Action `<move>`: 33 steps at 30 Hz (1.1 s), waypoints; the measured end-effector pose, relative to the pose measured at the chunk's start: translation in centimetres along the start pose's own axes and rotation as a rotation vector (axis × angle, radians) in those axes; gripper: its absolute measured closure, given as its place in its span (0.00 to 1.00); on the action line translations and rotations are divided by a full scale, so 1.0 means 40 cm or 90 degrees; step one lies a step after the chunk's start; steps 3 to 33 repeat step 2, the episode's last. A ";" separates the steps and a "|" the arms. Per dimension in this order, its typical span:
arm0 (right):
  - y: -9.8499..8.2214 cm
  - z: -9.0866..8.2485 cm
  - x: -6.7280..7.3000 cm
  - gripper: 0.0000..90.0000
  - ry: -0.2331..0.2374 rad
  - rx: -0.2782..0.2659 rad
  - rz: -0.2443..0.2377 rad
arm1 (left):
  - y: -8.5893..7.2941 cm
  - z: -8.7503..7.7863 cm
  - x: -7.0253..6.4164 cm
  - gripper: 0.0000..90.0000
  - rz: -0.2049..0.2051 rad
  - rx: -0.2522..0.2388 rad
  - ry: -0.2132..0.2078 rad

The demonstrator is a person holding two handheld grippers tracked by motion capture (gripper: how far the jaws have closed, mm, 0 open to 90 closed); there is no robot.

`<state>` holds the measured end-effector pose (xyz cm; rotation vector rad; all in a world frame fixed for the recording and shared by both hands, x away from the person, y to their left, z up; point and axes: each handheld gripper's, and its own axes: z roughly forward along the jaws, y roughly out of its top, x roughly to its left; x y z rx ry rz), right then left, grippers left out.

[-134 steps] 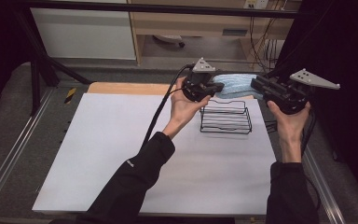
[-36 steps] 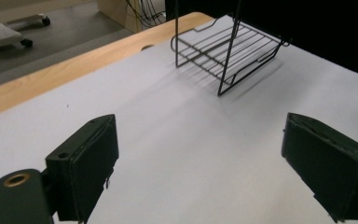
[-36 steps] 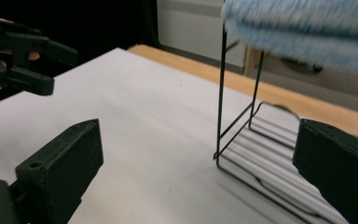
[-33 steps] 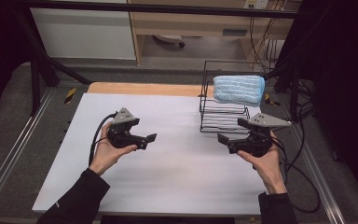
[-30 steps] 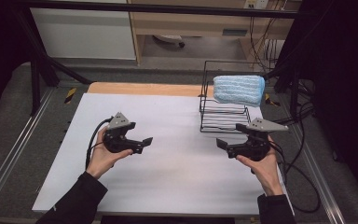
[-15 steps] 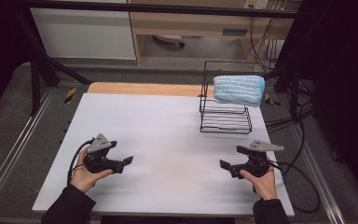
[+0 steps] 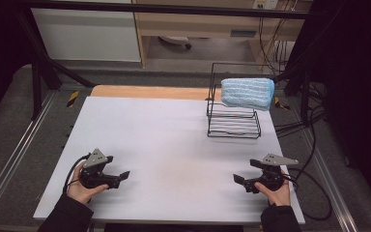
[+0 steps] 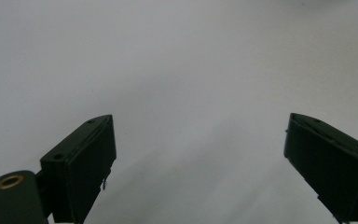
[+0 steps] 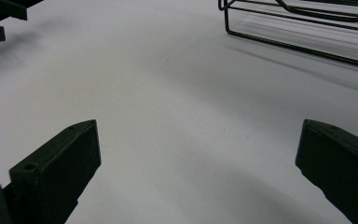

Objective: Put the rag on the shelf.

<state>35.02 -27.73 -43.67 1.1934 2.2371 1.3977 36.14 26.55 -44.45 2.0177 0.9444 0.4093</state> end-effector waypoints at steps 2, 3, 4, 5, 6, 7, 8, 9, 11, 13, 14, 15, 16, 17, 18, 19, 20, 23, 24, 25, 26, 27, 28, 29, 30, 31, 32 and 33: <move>-0.001 0.001 0.000 0.01 0.001 0.002 -0.003 | -0.001 -0.001 -0.001 0.10 -0.003 -0.002 -0.002; -0.001 0.001 0.000 0.01 0.001 0.002 -0.003 | -0.001 -0.001 -0.001 0.10 -0.003 -0.002 -0.002; -0.001 0.001 0.000 0.01 0.001 0.002 -0.003 | -0.001 -0.001 -0.001 0.10 -0.003 -0.002 -0.002; -0.001 0.001 0.000 0.01 0.001 0.002 -0.003 | -0.001 -0.001 -0.001 0.10 -0.003 -0.002 -0.002; -0.001 0.001 0.000 0.01 0.001 0.002 -0.003 | -0.001 -0.001 -0.001 0.10 -0.003 -0.002 -0.002; -0.001 0.001 0.000 0.01 0.001 0.002 -0.003 | -0.001 -0.001 -0.001 0.10 -0.003 -0.002 -0.002; -0.001 0.001 0.000 0.01 0.001 0.002 -0.003 | -0.001 -0.001 -0.001 0.10 -0.003 -0.002 -0.002; -0.001 0.001 0.000 0.01 0.001 0.002 -0.003 | -0.001 -0.001 -0.001 0.10 -0.003 -0.002 -0.002; -0.001 0.001 0.000 0.01 0.001 0.002 -0.003 | -0.001 -0.001 -0.001 0.10 -0.003 -0.002 -0.002; -0.001 0.001 0.000 0.01 0.001 0.002 -0.003 | -0.001 -0.001 -0.001 0.10 -0.003 -0.002 -0.002; -0.001 0.001 0.000 0.01 0.001 0.002 -0.003 | -0.001 -0.001 -0.001 0.10 -0.003 -0.002 -0.002; -0.001 0.001 0.000 0.01 0.001 0.002 -0.003 | -0.001 -0.001 -0.001 0.10 -0.003 -0.002 -0.002; -0.001 0.001 0.000 0.01 0.001 0.002 -0.003 | -0.001 -0.001 -0.001 0.10 -0.003 -0.002 -0.002; -0.001 0.001 0.000 0.01 0.001 0.002 -0.003 | -0.001 -0.001 -0.001 0.10 -0.003 -0.002 -0.002; -0.001 0.001 0.000 0.01 0.001 0.002 -0.003 | -0.001 -0.001 -0.001 0.10 -0.003 -0.002 -0.002; -0.001 0.001 0.000 0.01 0.001 0.002 -0.003 | -0.001 -0.001 -0.001 0.10 -0.003 -0.002 -0.002; -0.001 0.001 0.000 0.01 0.001 0.002 -0.003 | -0.001 -0.001 -0.001 0.10 -0.003 -0.002 -0.002; -0.001 0.001 0.000 0.01 0.001 0.002 -0.003 | -0.001 -0.001 -0.001 0.10 -0.003 -0.002 -0.002; -0.001 0.001 0.000 0.01 0.001 0.002 -0.003 | -0.001 -0.001 -0.001 0.10 -0.003 -0.002 -0.002; -0.001 0.001 0.000 0.01 0.001 0.002 -0.003 | -0.001 -0.001 -0.001 0.10 -0.003 -0.002 -0.002; -0.001 0.001 0.000 0.01 0.001 0.002 -0.003 | -0.001 -0.001 -0.001 0.10 -0.003 -0.002 -0.002; -0.001 0.001 0.000 0.01 0.001 0.002 -0.003 | -0.001 -0.001 -0.001 0.10 -0.003 -0.002 -0.002; -0.001 0.001 0.000 0.01 0.001 0.002 -0.003 | -0.001 -0.001 -0.001 0.10 -0.003 -0.002 -0.002; -0.001 0.001 0.000 0.01 0.001 0.002 -0.003 | -0.001 -0.001 -0.001 0.10 -0.003 -0.002 -0.002; -0.001 0.001 0.000 0.01 0.001 0.002 -0.003 | -0.001 -0.001 -0.001 0.10 -0.003 -0.002 -0.002; -0.001 0.001 0.000 0.01 0.001 0.002 -0.003 | -0.001 -0.001 -0.001 0.10 -0.003 -0.002 -0.002; -0.001 0.001 0.000 0.01 0.001 0.002 -0.003 | -0.001 -0.001 -0.001 0.10 -0.003 -0.002 -0.002; -0.001 0.001 0.000 0.01 0.001 0.002 -0.003 | -0.001 -0.001 -0.001 0.10 -0.003 -0.002 -0.002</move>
